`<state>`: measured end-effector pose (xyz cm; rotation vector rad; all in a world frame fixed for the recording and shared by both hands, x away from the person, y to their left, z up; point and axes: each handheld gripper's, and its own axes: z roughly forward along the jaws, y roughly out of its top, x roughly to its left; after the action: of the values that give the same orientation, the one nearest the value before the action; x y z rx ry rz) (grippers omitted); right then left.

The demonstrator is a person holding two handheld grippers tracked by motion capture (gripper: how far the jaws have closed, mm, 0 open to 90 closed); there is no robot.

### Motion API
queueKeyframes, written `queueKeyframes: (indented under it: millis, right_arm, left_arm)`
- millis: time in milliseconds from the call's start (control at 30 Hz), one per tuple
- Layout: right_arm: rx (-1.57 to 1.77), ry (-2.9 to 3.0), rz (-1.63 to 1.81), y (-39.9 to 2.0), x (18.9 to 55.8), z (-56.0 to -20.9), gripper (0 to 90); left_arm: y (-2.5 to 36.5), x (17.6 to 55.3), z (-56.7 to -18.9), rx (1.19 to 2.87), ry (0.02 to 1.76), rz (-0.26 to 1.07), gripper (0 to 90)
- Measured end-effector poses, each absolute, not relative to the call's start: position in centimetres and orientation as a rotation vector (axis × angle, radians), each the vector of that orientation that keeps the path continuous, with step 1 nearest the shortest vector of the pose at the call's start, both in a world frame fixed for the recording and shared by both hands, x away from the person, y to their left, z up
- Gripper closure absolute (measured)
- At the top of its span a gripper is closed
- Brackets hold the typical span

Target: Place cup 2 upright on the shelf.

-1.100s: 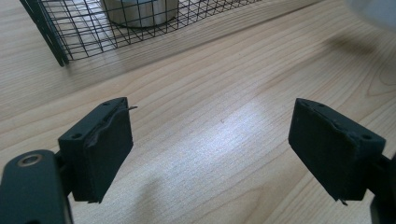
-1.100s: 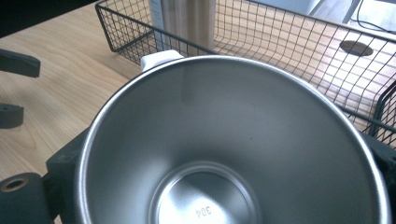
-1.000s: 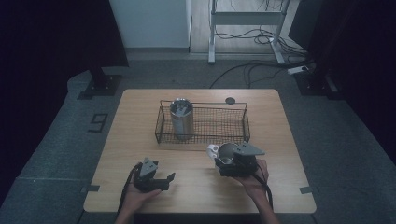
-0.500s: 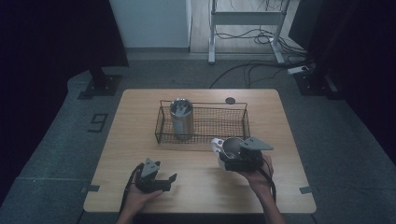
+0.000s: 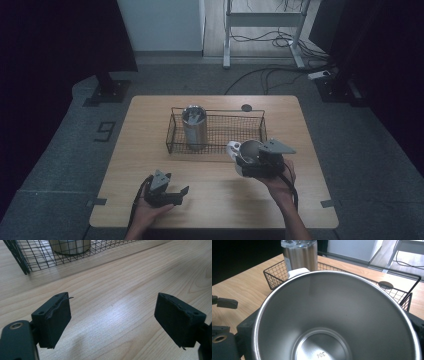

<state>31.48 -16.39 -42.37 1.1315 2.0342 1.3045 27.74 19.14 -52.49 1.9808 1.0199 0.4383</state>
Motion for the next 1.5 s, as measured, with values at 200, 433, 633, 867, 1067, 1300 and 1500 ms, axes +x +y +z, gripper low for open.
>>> queueKeyframes:
  millis: [200,433,633,867,1067,1300,1500]
  right_arm:
    - [1.117,2.027,1.311,-16.2,31.6,-41.2,5.9]
    - [1.101,2.024,1.325,-16.0,32.2,-40.1,5.9]
    - [1.105,2.024,1.323,-15.9,32.9,-39.8,5.9]
    - [1.115,2.031,1.312,-15.7,33.8,-39.6,5.9]
    - [1.113,2.028,1.314,-15.5,34.3,-39.2,5.9]
    - [1.105,2.02,1.305,-15.5,34.8,-38.5,5.9]
    - [1.106,2.025,1.31,-15.6,35.3,-38.2,5.8]
  left_arm:
    - [19.2,27.7,-52.4,1.976,1.02,0.436,14.0]
    - [19.0,27.6,-52.4,1.972,1.014,0.437,14.0]
    - [19.1,27.6,-52.4,1.975,1.017,0.436,14.0]
    - [19.1,27.6,-52.4,1.98,1.018,0.435,14.0]
    - [19.2,27.7,-52.5,1.983,1.022,0.434,14.0]
    - [19.2,27.7,-52.5,1.984,1.023,0.433,14.0]
    - [19.2,27.7,-52.5,1.988,1.022,0.432,14.0]
